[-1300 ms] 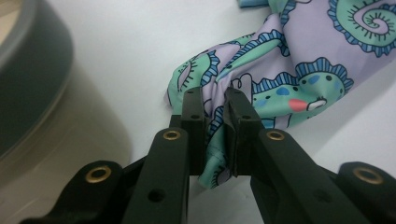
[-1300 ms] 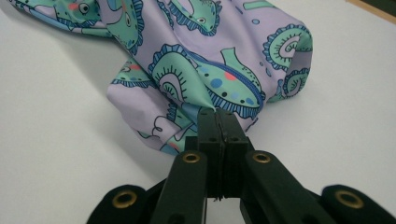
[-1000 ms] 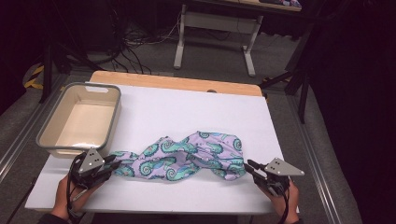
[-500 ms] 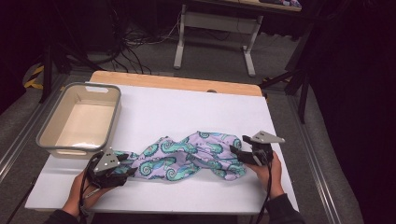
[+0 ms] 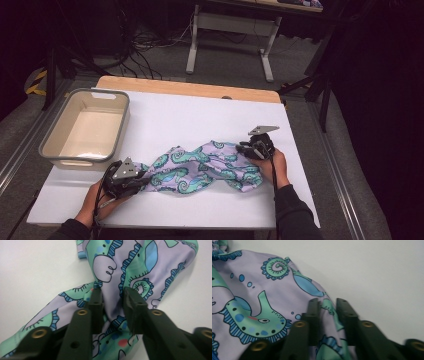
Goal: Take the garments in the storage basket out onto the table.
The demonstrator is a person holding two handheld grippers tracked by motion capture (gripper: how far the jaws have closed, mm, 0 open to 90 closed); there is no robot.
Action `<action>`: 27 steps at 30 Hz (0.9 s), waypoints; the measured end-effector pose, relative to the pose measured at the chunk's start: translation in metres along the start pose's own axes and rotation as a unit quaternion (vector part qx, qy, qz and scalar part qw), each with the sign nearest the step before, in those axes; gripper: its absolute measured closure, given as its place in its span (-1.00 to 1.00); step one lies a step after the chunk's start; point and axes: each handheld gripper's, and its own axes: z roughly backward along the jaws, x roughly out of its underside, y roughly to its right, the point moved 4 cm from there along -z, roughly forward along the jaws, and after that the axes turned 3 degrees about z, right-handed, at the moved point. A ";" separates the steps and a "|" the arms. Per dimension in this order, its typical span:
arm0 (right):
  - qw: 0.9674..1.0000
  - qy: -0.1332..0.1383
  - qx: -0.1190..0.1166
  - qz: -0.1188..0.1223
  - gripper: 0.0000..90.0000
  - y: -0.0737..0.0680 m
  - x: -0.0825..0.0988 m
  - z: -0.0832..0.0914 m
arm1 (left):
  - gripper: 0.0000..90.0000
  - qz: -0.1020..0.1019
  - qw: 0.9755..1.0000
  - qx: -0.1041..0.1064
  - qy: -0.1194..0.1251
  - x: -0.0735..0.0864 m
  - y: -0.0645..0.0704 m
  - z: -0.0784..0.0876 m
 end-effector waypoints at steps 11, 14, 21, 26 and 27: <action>0.995 0.021 0.050 0.078 0.86 -0.009 -0.050 0.002 | 0.84 0.001 1.000 0.014 0.011 -0.001 0.004 0.005; 0.994 0.029 0.055 0.086 0.86 -0.011 -0.062 0.002 | 0.85 0.000 1.000 0.019 0.016 -0.002 0.008 0.007; 0.991 0.032 0.065 0.109 0.86 -0.020 -0.092 -0.010 | 0.85 -0.018 0.999 0.038 0.022 -0.004 0.018 0.010; 0.990 0.025 0.075 0.115 0.86 -0.022 -0.112 -0.028 | 0.85 -0.023 0.999 0.045 0.019 -0.003 0.021 0.011; 0.990 0.025 0.074 0.114 0.86 -0.022 -0.114 -0.030 | 0.85 -0.025 0.999 0.044 0.018 -0.003 0.019 0.011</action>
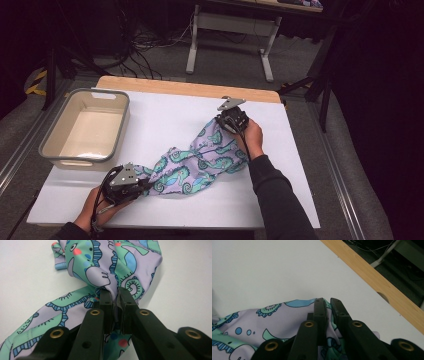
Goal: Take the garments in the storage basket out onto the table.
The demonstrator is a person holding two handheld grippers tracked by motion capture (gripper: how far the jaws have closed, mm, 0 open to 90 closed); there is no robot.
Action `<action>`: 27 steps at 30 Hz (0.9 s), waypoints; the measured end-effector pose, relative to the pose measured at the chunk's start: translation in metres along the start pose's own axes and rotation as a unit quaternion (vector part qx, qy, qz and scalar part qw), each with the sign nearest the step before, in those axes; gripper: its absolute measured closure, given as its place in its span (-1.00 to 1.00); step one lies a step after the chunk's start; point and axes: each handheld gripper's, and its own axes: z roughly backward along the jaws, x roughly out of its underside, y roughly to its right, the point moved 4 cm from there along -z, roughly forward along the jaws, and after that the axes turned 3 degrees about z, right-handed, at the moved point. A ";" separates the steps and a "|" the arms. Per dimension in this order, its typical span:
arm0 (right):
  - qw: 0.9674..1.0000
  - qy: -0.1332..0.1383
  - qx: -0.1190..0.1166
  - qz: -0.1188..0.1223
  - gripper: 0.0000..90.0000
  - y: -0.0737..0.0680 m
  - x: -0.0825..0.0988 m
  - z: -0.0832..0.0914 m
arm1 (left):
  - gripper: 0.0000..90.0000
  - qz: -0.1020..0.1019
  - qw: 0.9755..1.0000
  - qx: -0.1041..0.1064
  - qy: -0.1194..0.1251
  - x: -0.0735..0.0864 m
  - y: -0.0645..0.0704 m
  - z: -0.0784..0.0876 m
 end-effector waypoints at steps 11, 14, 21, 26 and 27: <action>1.000 -0.013 0.014 -0.019 0.49 0.002 -0.001 -0.016 | 0.86 -0.001 1.000 -0.004 -0.011 0.006 -0.003 0.002; 0.999 0.005 0.013 -0.030 0.45 0.003 0.005 -0.003 | 0.86 0.000 1.000 -0.005 -0.013 0.007 -0.003 0.002; 0.996 0.062 0.005 -0.070 0.34 -0.003 0.041 0.056 | 0.85 -0.001 1.000 -0.008 -0.022 0.008 -0.003 0.001; 0.996 0.054 0.008 -0.072 0.31 -0.026 0.097 0.083 | 0.85 -0.002 1.000 -0.006 -0.023 0.008 -0.001 0.000; 0.995 0.057 0.001 -0.077 0.31 -0.030 0.103 0.085 | 0.85 0.001 1.000 -0.006 -0.023 0.008 -0.001 -0.001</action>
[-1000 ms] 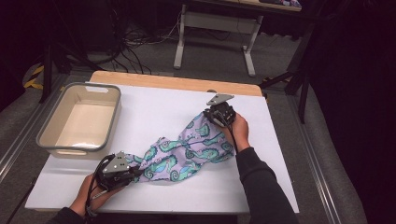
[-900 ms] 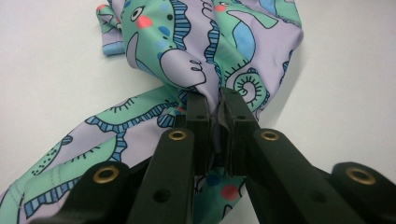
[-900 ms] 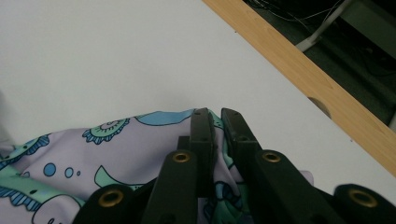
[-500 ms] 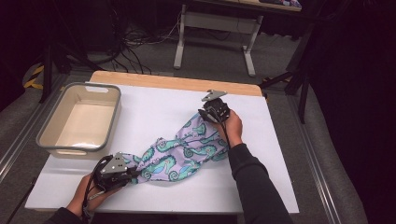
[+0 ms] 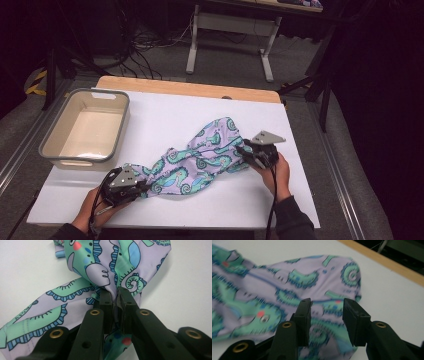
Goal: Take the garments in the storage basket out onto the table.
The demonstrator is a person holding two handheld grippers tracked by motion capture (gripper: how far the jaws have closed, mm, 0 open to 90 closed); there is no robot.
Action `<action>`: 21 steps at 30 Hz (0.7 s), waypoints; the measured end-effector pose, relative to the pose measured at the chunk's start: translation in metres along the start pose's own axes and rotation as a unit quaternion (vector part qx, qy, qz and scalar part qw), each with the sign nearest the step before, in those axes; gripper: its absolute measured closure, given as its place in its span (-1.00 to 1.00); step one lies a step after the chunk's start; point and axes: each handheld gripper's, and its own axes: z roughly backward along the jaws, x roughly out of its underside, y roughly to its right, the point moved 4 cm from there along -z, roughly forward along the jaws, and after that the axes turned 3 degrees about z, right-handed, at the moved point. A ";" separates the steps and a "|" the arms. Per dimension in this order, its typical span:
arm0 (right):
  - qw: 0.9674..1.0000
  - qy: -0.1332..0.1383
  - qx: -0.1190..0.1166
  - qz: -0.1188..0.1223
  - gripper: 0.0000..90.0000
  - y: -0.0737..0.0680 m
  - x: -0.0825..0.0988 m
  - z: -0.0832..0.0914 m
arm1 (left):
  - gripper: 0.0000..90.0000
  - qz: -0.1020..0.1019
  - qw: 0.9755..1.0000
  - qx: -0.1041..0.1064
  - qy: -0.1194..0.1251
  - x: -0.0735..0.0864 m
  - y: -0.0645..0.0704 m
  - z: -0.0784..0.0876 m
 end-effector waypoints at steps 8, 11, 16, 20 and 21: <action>0.998 -0.043 -0.052 0.015 0.19 -0.021 0.039 0.006 | 0.85 -0.007 1.000 -0.001 -0.004 -0.002 0.004 -0.004; 0.997 -0.054 -0.058 0.015 0.14 -0.023 0.045 0.001 | 0.85 -0.007 1.000 -0.003 -0.004 -0.001 0.003 -0.004; 0.996 -0.064 -0.061 0.003 0.07 -0.022 0.048 -0.010 | 0.85 -0.008 1.000 -0.005 -0.005 0.000 0.003 -0.005; 0.996 -0.063 -0.065 -0.003 0.30 -0.022 0.050 -0.015 | 0.84 -0.006 1.000 -0.004 -0.005 0.000 0.003 -0.006; 0.996 -0.062 -0.068 0.001 0.69 -0.022 0.050 -0.013 | 0.85 -0.006 1.000 -0.004 -0.005 0.000 0.003 -0.006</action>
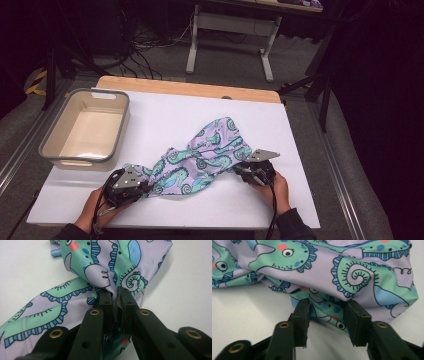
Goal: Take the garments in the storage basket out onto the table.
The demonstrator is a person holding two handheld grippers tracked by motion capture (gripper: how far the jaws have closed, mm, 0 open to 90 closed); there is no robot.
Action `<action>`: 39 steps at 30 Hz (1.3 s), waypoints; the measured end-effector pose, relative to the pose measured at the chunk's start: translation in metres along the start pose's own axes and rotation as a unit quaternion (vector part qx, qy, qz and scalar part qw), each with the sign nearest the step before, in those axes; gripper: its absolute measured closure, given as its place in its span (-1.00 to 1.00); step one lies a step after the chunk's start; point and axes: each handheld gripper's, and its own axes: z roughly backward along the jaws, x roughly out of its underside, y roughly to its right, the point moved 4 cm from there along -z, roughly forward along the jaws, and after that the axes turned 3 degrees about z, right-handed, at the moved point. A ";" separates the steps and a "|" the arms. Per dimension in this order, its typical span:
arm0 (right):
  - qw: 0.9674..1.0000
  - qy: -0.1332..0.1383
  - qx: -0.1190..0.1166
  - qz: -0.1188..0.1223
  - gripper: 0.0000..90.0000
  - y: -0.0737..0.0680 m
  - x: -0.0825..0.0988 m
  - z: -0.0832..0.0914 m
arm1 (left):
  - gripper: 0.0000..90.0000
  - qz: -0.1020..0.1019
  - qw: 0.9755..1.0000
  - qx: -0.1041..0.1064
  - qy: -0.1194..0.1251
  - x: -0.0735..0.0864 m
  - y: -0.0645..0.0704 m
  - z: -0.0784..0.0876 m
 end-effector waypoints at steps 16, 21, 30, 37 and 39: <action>0.996 0.051 0.074 0.028 1.00 0.008 -0.011 0.052 | 0.84 0.007 1.000 -0.002 0.016 -0.002 0.001 0.005; 0.987 0.092 0.133 0.013 1.00 0.017 -0.009 0.087 | 0.84 0.008 1.000 -0.006 0.021 -0.004 0.004 0.007; 0.981 0.088 0.171 -0.024 1.00 0.034 0.011 0.100 | 0.84 -0.001 1.000 0.006 0.024 -0.008 0.013 0.007; 0.982 0.071 0.174 -0.035 0.76 0.036 0.013 0.087 | 0.82 -0.008 1.000 0.014 0.023 -0.010 0.019 0.005; 0.984 0.086 0.155 -0.037 0.57 0.031 0.003 0.082 | 0.79 -0.013 1.000 0.011 0.024 -0.011 0.019 0.007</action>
